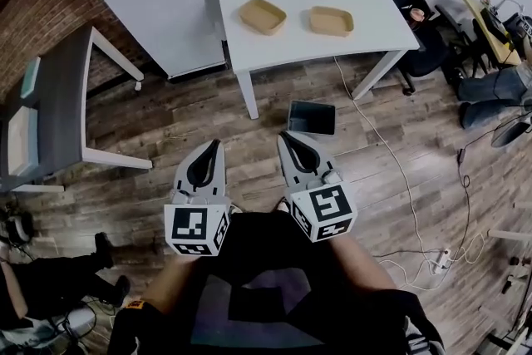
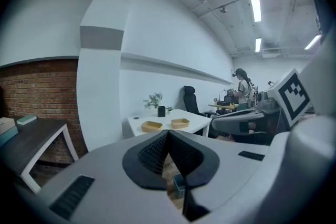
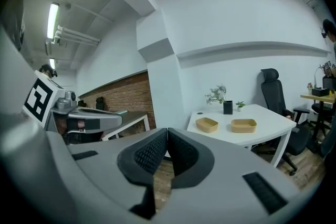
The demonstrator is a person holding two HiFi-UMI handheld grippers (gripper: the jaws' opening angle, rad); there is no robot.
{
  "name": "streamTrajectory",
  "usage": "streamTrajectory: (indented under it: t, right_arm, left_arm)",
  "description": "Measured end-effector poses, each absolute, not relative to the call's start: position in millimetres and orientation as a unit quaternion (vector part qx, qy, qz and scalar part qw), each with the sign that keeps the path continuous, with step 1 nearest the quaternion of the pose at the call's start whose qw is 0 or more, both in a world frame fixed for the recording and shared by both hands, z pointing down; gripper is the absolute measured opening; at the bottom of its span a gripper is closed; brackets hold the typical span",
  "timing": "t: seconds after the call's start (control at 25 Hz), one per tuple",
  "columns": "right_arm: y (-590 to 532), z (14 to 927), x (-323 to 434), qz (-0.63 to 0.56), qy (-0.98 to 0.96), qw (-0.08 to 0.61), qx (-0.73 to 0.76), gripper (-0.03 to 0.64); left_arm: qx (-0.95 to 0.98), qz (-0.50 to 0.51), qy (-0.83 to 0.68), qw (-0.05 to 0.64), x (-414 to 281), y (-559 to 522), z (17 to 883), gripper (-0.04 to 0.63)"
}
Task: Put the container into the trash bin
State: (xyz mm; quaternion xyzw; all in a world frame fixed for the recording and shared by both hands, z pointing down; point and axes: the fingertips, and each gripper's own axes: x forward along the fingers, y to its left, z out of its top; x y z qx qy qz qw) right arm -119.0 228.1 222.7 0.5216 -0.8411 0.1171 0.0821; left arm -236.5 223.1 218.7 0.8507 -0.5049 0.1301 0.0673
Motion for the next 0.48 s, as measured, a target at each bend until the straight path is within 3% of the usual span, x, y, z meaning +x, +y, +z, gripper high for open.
streamTrajectory:
  t: [0.48]
  right_arm:
    - [215,238,-98,0.125,-0.845,0.094,0.511,0.078]
  left_arm:
    - [0.849,0.155,-0.499,0.078,-209,204,232,0.009]
